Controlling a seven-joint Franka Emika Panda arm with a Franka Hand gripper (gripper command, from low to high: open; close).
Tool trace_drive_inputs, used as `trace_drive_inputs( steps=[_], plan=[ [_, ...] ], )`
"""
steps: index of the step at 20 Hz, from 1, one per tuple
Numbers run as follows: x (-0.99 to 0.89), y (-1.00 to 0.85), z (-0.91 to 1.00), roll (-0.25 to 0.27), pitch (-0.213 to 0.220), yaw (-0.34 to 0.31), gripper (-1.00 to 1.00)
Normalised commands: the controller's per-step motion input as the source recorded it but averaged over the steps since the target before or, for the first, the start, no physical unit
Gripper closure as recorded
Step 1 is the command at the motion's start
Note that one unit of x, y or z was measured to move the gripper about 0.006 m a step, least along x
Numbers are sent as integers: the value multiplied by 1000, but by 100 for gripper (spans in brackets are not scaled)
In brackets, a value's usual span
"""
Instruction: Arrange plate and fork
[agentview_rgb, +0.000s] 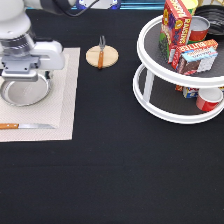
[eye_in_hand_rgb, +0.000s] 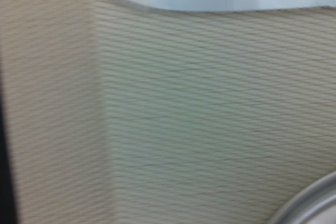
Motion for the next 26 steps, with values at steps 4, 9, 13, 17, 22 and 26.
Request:
trace_drive_inputs(
  steps=[4, 9, 13, 17, 22, 26],
  plan=[
    [-765, 664, 247, -93, -187, 0, -100],
    [-870, 537, 146, -49, -207, 0, -100],
    [-969, 348, -61, -8, -195, 2, -100],
    [-998, 366, -164, 0, -155, 0, -100],
    [-986, 569, -14, -4, -116, 0, -100],
    [-904, 748, 0, -21, -93, 0, -100]
  ],
)
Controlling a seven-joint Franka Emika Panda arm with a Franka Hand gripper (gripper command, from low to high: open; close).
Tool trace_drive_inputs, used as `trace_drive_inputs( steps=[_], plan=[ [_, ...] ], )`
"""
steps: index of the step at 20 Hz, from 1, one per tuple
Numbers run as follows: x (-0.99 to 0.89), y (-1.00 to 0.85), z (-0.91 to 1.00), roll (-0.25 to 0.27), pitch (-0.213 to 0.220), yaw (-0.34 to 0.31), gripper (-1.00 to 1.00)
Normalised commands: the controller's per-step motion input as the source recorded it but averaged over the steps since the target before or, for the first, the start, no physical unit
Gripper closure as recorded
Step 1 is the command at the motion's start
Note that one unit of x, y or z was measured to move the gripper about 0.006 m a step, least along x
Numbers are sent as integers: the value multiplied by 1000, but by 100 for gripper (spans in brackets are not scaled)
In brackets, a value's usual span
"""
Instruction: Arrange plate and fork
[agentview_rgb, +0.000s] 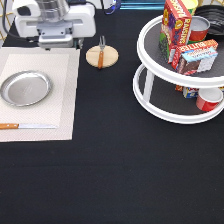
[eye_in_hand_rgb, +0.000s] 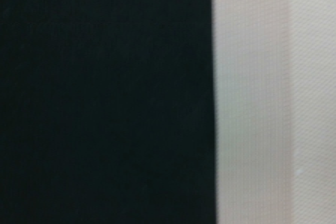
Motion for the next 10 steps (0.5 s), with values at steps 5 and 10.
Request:
trace_drive_inputs(
  steps=[5, 10],
  plan=[
    [-774, 853, 0, -37, -85, 0, -100],
    [-817, 688, -41, -35, -92, -2, -100]
  ],
)
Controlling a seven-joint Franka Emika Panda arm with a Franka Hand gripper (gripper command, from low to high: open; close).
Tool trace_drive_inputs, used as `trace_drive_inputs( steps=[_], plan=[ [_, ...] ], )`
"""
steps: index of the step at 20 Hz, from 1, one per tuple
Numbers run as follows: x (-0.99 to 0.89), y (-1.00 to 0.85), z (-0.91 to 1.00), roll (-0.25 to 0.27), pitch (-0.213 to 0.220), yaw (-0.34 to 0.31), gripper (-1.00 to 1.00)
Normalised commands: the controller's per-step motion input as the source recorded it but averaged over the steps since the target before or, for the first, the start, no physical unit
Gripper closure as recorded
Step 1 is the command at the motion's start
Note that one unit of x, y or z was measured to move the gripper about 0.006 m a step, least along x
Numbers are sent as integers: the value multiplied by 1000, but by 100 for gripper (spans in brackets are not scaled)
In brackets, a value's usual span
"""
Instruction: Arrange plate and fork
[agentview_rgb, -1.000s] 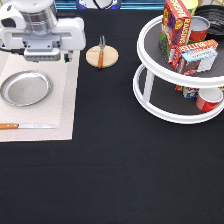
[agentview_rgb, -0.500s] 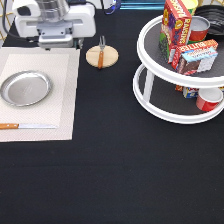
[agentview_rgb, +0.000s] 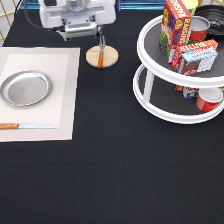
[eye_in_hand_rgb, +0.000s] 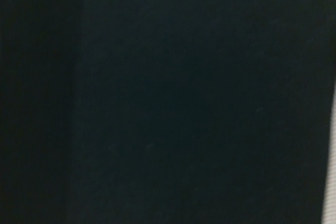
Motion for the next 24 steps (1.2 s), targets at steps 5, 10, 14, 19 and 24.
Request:
trace_drive_inputs(
  steps=[5, 10, 14, 19, 24],
  plan=[
    [-787, 258, -208, -10, -76, -50, -100],
    [-658, -12, -267, 0, -66, -123, -100],
    [-541, 48, -394, -5, -69, -153, -100],
    [-435, 149, -362, -26, -77, -172, -100],
    [-386, 251, -274, -65, -136, -147, -100]
  ],
)
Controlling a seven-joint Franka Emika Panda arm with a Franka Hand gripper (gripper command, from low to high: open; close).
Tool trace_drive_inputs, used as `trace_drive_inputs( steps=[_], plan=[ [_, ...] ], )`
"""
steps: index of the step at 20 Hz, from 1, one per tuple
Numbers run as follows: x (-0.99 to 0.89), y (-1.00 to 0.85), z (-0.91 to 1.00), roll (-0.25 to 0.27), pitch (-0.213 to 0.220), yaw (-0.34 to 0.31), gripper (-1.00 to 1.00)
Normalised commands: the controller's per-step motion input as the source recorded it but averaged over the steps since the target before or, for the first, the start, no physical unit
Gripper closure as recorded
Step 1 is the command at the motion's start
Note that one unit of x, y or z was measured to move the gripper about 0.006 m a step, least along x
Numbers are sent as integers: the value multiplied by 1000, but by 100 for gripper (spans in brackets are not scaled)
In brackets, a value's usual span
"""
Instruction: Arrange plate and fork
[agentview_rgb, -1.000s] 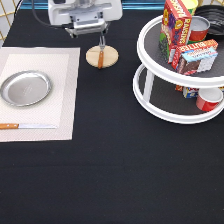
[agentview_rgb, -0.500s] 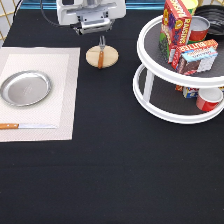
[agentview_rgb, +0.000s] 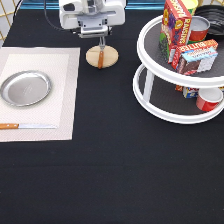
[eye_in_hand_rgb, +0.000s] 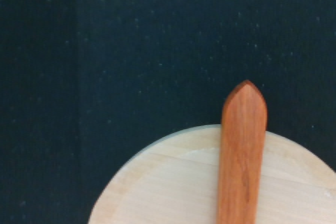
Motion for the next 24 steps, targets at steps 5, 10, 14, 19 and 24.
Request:
trace_drive_inputs(
  steps=[5, 10, 14, 19, 24],
  plan=[
    [-467, 262, -339, -92, -234, -58, -100],
    [-491, 117, -346, -28, -250, 3, -100],
    [-340, -7, -281, 1, -184, 32, -100],
    [-42, -14, -164, 1, -81, 27, -100],
    [10, -19, -241, 35, 0, 13, -100]
  ],
)
